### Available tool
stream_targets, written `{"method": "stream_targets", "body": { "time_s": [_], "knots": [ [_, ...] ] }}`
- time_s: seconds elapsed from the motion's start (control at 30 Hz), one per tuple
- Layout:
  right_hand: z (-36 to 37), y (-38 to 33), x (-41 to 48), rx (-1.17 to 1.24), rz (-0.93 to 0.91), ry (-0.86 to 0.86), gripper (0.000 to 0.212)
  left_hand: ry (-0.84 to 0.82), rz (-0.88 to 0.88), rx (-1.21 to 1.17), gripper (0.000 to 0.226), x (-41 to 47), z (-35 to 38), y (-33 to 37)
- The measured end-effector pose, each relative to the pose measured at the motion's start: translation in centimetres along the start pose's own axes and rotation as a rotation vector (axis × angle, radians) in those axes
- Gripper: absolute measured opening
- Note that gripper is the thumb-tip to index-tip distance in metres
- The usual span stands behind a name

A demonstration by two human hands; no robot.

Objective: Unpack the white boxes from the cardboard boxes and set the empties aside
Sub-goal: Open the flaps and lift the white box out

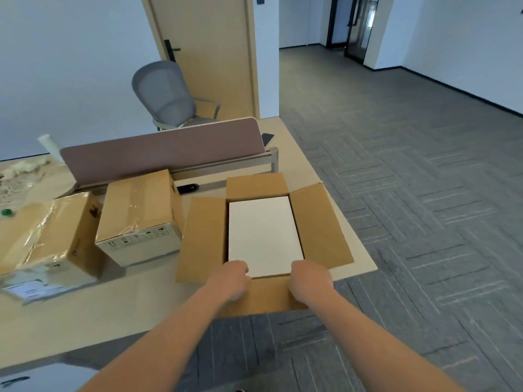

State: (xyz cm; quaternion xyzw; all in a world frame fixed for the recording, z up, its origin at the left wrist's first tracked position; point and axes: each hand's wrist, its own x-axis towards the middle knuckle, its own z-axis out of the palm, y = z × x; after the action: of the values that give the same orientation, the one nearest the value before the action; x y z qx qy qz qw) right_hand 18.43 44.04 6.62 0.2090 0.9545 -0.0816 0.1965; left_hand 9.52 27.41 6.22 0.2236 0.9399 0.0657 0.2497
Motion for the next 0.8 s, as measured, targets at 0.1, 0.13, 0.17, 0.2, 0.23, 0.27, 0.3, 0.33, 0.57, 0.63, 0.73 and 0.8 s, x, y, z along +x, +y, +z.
{"method": "stream_targets", "body": {
  "time_s": [0.1, 0.13, 0.17, 0.2, 0.23, 0.27, 0.3, 0.33, 0.57, 0.63, 0.73, 0.8],
  "knots": [
    [2.2, 0.2, 0.0, 0.009, -0.055, 0.035, 0.024, -0.023, 0.003, -0.002, 0.021, 0.0, 1.7, -0.6],
    [2.8, 0.2, 0.1, 0.024, -0.058, 0.052, 0.022, -0.023, 0.011, -0.008, 0.025, 0.1, 2.3, -0.8],
    [3.3, 0.1, 0.2, 0.035, -0.055, 0.068, 0.021, -0.020, 0.015, -0.007, 0.027, 0.2, 2.7, -0.9],
    [3.7, 0.0, 0.4, 0.044, -0.049, 0.091, 0.020, -0.011, 0.014, 0.003, 0.027, 0.3, 3.1, -1.1],
    [3.9, -0.1, 0.6, 0.049, -0.043, 0.113, 0.019, 0.000, 0.005, 0.012, 0.027, 0.5, 3.4, -1.3],
    [4.2, -0.2, 0.9, 0.048, -0.038, 0.139, 0.018, 0.012, -0.004, 0.017, 0.026, 0.8, 3.7, -1.5],
    [4.3, -0.3, 1.1, 0.044, -0.035, 0.160, 0.017, 0.023, -0.008, 0.020, 0.025, 1.0, 3.9, -1.6],
    [4.4, -0.3, 1.4, 0.038, -0.036, 0.181, 0.017, 0.032, -0.009, 0.022, 0.025, 1.3, 4.1, -1.8],
    [5.1, -1.0, 2.9, -0.052, -0.052, 0.238, 0.013, 0.045, 0.017, 0.001, 0.029, 3.1, 4.7, -2.8],
    [5.0, -1.2, 3.2, -0.065, -0.047, 0.230, 0.014, 0.045, 0.006, 0.006, 0.029, 3.2, 4.7, -2.7],
    [4.9, -1.2, 3.3, -0.094, -0.047, 0.204, 0.014, -0.010, 0.002, 0.025, 0.030, 3.1, 4.0, -2.7],
    [4.7, -1.3, 3.3, -0.110, -0.043, 0.183, 0.014, -0.045, 0.008, 0.029, 0.030, 3.3, 3.5, -3.0]
  ]
}}
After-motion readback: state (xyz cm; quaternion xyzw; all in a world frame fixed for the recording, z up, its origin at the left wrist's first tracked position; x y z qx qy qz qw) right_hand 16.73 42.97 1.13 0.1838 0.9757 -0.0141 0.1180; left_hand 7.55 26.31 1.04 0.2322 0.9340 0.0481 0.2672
